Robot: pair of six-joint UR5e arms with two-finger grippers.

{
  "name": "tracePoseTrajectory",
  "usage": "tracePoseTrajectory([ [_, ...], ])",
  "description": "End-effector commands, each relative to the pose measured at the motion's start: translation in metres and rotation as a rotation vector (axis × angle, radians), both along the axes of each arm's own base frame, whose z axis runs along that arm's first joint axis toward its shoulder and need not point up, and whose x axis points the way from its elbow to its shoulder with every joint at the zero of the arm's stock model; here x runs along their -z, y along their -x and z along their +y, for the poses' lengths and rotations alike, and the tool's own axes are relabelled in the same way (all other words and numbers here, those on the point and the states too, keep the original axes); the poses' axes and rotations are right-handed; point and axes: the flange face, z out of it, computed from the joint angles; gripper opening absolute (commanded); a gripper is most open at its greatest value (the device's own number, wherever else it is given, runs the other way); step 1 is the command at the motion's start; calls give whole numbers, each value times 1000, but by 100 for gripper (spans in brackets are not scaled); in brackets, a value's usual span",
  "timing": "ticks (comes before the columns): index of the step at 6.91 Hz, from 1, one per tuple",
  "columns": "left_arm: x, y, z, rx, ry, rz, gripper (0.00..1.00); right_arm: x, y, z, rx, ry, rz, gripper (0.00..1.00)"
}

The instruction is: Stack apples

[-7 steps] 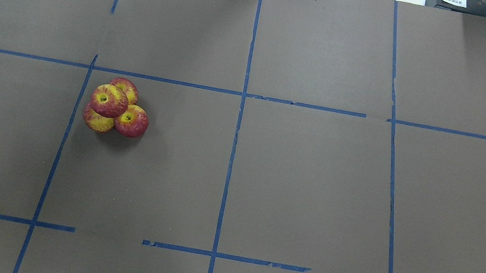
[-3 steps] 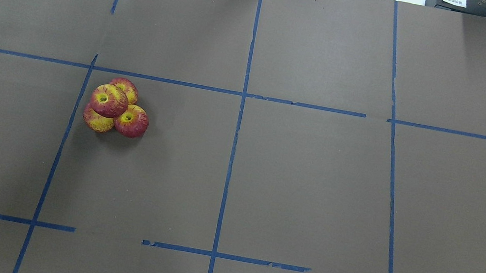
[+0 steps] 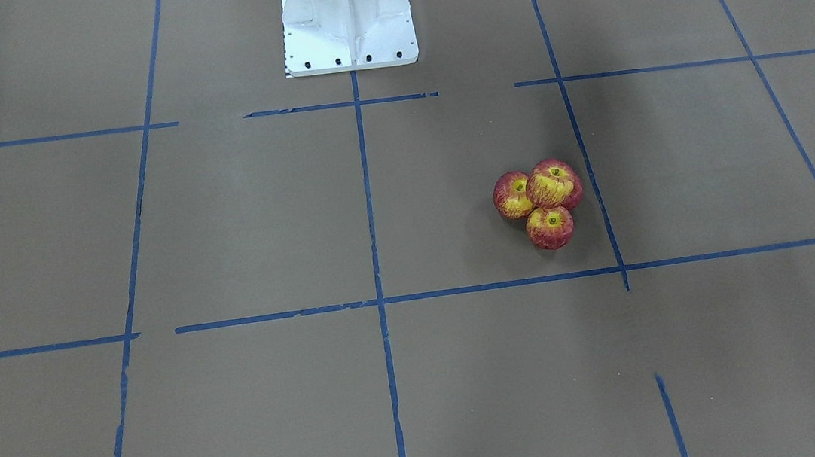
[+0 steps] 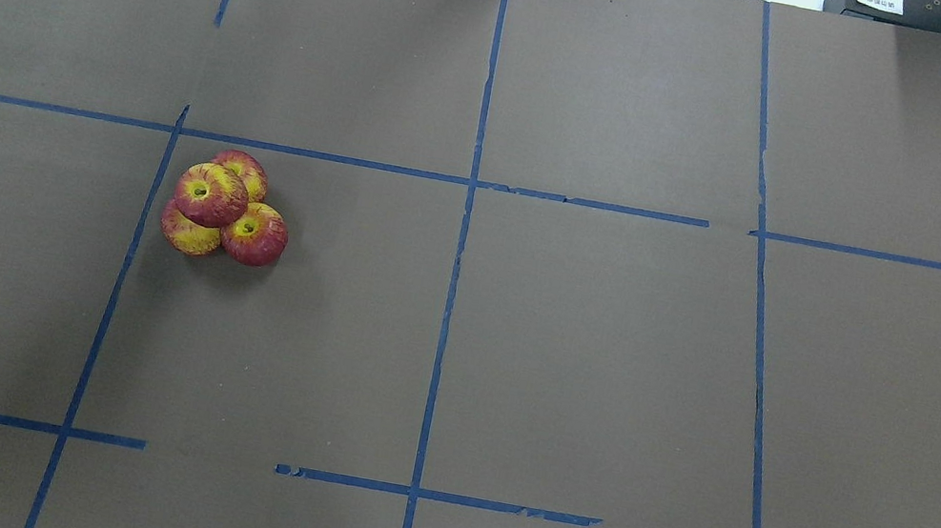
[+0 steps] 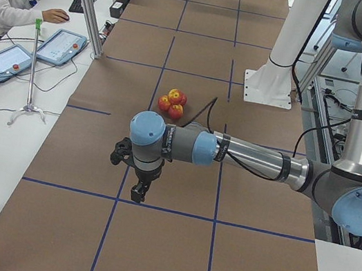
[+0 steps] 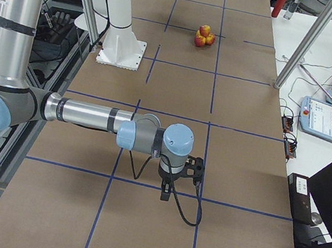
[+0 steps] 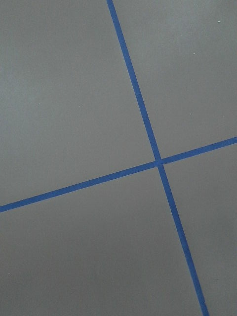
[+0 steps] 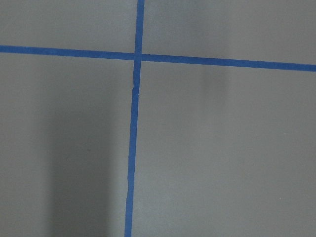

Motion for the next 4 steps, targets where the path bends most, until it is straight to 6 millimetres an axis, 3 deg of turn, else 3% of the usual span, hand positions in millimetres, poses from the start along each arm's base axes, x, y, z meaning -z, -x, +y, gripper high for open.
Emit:
tracePoseTrajectory([
  [1,7,-2,-4,2,-9,42,100,0,0,0,0,0,0,100],
  [4,8,-2,-7,3,-11,38,100,0,0,0,0,0,0,100],
])
